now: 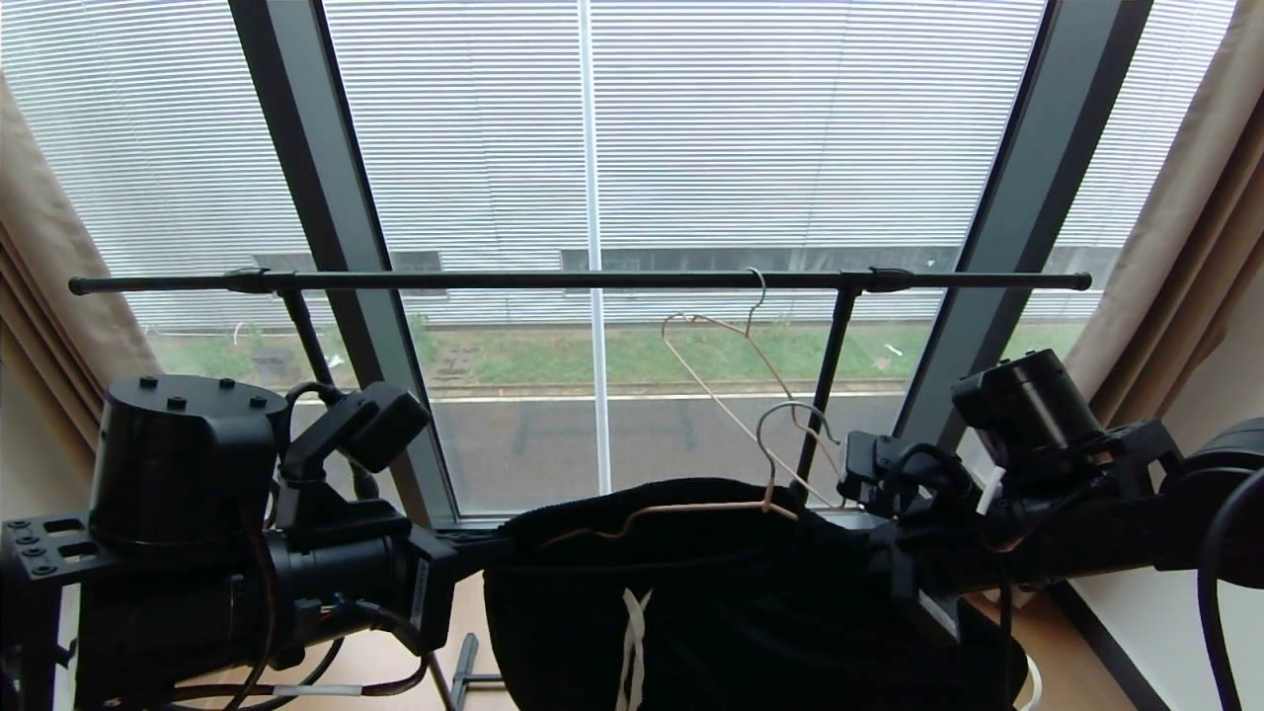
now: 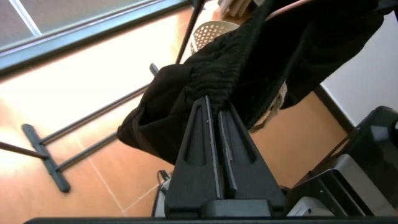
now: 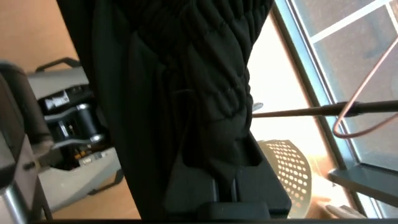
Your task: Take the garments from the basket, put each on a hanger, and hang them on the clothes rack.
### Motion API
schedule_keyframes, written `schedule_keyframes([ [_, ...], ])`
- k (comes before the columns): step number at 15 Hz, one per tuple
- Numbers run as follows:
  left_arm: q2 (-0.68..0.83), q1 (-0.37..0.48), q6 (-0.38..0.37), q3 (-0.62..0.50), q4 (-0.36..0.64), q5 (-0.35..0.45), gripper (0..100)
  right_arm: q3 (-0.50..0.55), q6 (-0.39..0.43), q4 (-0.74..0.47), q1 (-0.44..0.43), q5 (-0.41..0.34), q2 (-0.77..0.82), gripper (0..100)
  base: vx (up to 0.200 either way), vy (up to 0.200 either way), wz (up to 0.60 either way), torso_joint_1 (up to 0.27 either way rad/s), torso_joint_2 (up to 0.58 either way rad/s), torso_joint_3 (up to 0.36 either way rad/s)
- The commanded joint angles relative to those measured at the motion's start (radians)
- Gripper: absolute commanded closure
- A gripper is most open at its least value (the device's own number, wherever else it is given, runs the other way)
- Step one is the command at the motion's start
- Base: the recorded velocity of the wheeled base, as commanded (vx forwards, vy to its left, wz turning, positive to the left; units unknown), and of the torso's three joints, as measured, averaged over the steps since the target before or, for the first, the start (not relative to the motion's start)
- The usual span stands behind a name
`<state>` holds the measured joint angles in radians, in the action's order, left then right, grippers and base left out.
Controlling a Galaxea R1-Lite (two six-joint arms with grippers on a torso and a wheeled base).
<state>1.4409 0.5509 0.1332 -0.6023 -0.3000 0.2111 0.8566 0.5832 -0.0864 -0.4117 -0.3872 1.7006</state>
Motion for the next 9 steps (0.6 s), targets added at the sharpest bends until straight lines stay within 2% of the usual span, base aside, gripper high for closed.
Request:
schedule_keyframes([
  [1, -0.025, 0.093, -0.007, -0.059, 0.045, -0.065, 100, -0.070, -0.040, 0.076, -0.027, 0.001, -0.003, 100, 0.000, 0.000, 0.00, 0.000, 0.00, 0.000],
  [3, 0.012, 0.144, -0.020, -0.096, 0.079, -0.094, 100, -0.149, -0.054, 0.218, -0.027, 0.001, 0.002, 100, 0.000, 0.000, 0.00, 0.000, 0.00, 0.000],
  [4, 0.033, 0.158, -0.032, -0.132, 0.128, -0.124, 100, -0.182, -0.054, 0.275, -0.027, 0.002, 0.002, 100, 0.000, 0.000, 0.00, 0.000, 0.00, 0.000],
  [6, 0.059, 0.173, -0.035, -0.198, 0.193, -0.148, 100, -0.206, -0.054, 0.347, -0.029, 0.004, 0.002, 100, 0.000, 0.000, 0.00, 0.000, 0.00, 0.000],
  [9, 0.121, 0.193, -0.046, -0.330, 0.272, -0.153, 100, -0.205, -0.054, 0.362, -0.029, 0.007, -0.026, 100, 0.000, 0.000, 0.00, 0.000, 0.00, 0.000],
])
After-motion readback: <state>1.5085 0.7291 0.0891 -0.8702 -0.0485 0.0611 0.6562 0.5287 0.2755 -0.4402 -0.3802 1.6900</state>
